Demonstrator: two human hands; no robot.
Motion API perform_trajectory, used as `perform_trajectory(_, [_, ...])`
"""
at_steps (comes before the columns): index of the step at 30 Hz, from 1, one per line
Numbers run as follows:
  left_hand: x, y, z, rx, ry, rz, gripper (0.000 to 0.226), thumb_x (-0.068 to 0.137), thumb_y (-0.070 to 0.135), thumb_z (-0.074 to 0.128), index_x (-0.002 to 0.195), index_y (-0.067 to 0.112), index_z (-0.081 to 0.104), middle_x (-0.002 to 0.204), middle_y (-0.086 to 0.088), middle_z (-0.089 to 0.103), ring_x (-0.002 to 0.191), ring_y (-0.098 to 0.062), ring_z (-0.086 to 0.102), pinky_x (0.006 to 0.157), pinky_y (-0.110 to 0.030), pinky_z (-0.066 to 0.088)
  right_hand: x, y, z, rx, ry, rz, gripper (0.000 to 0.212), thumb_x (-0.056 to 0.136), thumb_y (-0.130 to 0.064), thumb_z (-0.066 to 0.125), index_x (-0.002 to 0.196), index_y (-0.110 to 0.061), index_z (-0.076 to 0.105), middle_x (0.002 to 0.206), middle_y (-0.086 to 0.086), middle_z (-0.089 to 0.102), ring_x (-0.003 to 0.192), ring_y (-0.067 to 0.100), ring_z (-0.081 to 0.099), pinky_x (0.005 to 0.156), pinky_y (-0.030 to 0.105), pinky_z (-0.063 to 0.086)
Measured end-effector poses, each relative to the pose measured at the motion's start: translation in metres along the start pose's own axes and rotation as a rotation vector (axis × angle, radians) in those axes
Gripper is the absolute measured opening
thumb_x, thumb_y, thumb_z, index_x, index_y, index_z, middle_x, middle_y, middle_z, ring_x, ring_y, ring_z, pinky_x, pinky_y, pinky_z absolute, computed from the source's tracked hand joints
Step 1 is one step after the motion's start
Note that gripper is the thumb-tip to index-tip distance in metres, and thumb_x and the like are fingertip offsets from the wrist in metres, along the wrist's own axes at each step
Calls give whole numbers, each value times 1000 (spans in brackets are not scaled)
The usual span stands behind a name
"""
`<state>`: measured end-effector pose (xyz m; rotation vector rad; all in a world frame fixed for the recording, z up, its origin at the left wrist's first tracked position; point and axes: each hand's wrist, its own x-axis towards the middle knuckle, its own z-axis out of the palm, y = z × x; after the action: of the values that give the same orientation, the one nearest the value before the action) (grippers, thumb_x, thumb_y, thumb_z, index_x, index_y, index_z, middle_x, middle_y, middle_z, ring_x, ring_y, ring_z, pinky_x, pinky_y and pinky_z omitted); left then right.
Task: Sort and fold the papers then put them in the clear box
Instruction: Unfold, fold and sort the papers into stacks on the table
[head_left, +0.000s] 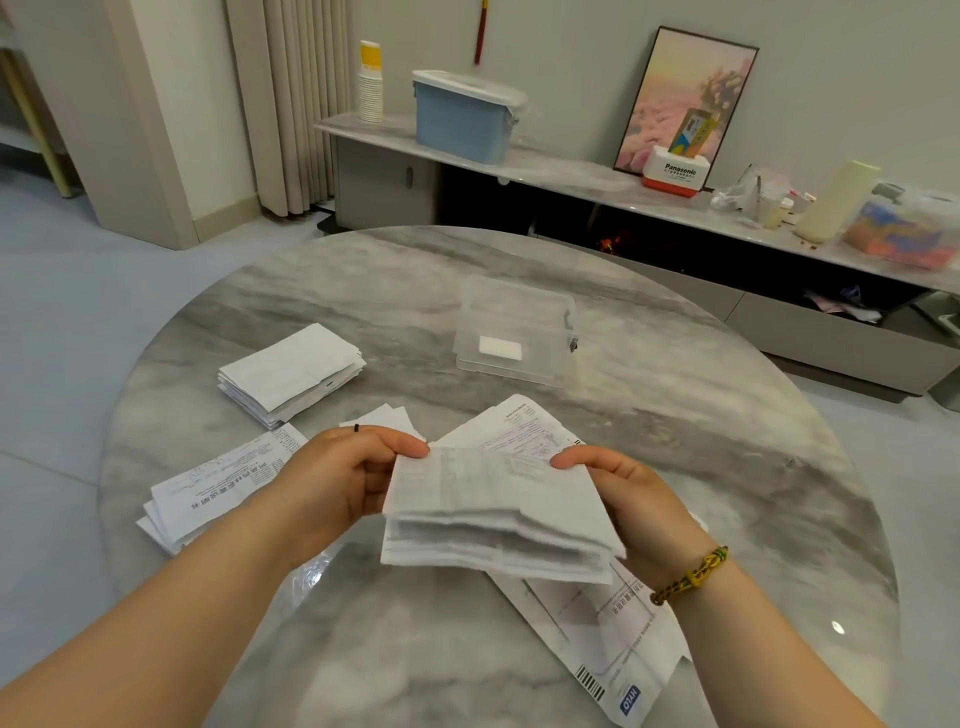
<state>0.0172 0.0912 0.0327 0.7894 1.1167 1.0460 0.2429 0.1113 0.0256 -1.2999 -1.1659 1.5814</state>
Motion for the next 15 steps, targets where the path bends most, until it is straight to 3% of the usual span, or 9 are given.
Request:
perform_trajectory(3, [1,-2,1,76,9,16,24,81,0,56,60,6,67,56,-5,67,46,-10,63,43,-16,49,0,0,2,-30,31,-33,48,88,2,47,56,-23,72,69,0,65,73,24,47,64,24,35])
perform_trajectory(6, [3,-7,3,166,44,73,16,84,-3,58,73,9,60,52,4,67,46,-4,62,43,-14,48,0,0,3,-15,82,-26,38,89,-1,48,72,-22,74,69,-2,69,80,25,49,68,27,39])
perform_trajectory(9, [4,-9,5,208,86,124,21,81,-8,60,79,13,54,54,7,69,49,-2,64,42,-14,48,0,-3,6,25,98,24,24,95,-13,42,98,-19,65,73,3,69,72,24,55,61,25,47])
perform_trajectory(12, [6,-11,4,239,148,170,26,80,-6,62,83,18,52,58,8,70,51,-2,64,44,-15,49,-1,-3,7,19,18,67,32,98,-29,32,93,-20,62,70,2,73,59,16,64,54,24,52])
perform_trajectory(15, [7,-12,4,259,204,209,28,79,-4,64,83,22,52,65,6,69,57,-6,64,45,-14,48,-4,-2,7,-36,-72,73,25,95,-25,40,93,-16,63,77,0,73,64,12,68,55,24,55])
